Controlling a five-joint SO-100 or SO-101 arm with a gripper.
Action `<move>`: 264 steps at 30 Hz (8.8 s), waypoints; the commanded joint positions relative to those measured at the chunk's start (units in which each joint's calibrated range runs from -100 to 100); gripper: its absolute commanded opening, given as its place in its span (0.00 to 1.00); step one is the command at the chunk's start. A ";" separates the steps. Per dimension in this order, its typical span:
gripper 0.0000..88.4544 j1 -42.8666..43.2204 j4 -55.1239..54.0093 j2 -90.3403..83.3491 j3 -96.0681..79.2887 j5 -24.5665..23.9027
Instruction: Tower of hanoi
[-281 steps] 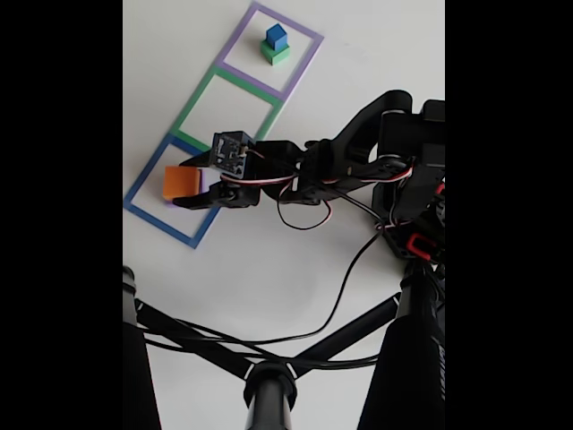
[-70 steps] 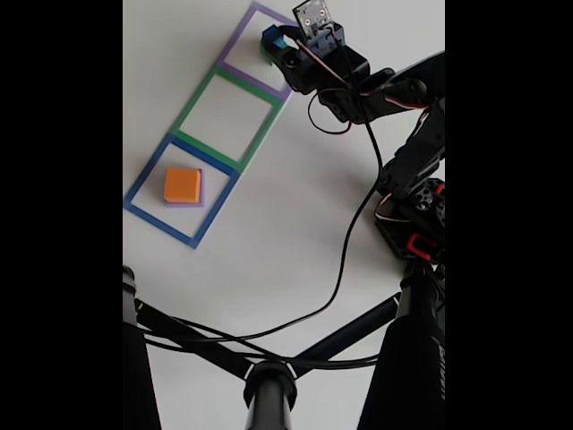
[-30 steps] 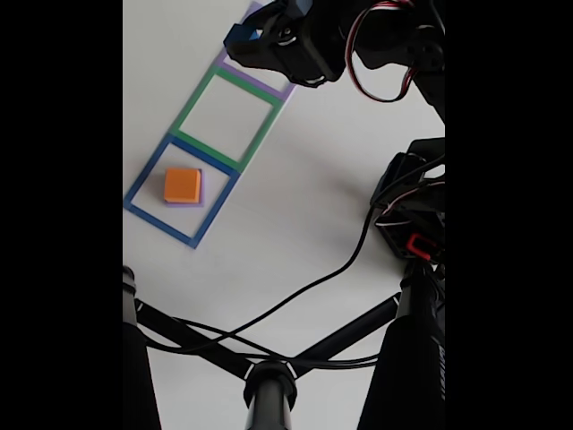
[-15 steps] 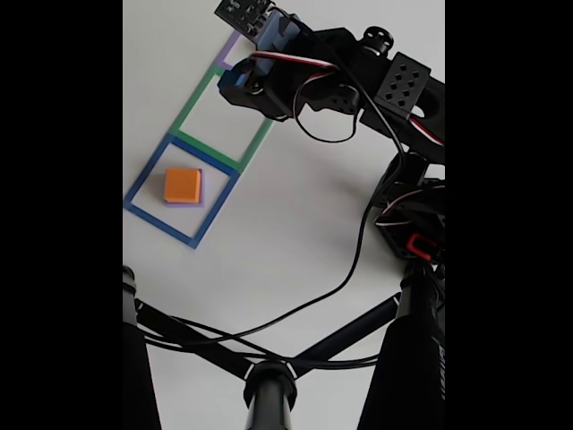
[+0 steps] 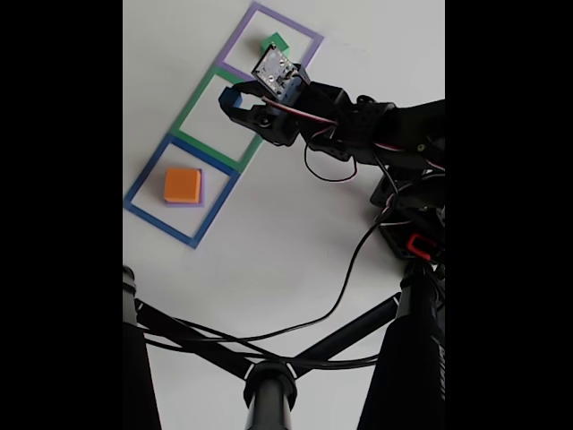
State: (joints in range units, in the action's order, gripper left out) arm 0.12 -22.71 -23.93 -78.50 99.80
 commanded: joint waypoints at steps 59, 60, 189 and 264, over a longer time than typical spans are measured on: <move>0.17 -2.14 -0.28 2.90 6.23 0.20; 0.13 -2.42 5.95 -0.98 8.14 0.20; 0.20 -23.90 -47.89 53.85 14.87 0.20; 0.06 18.29 109.92 -13.97 83.68 0.20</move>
State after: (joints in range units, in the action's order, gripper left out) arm 15.02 94.22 -35.33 12.53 99.21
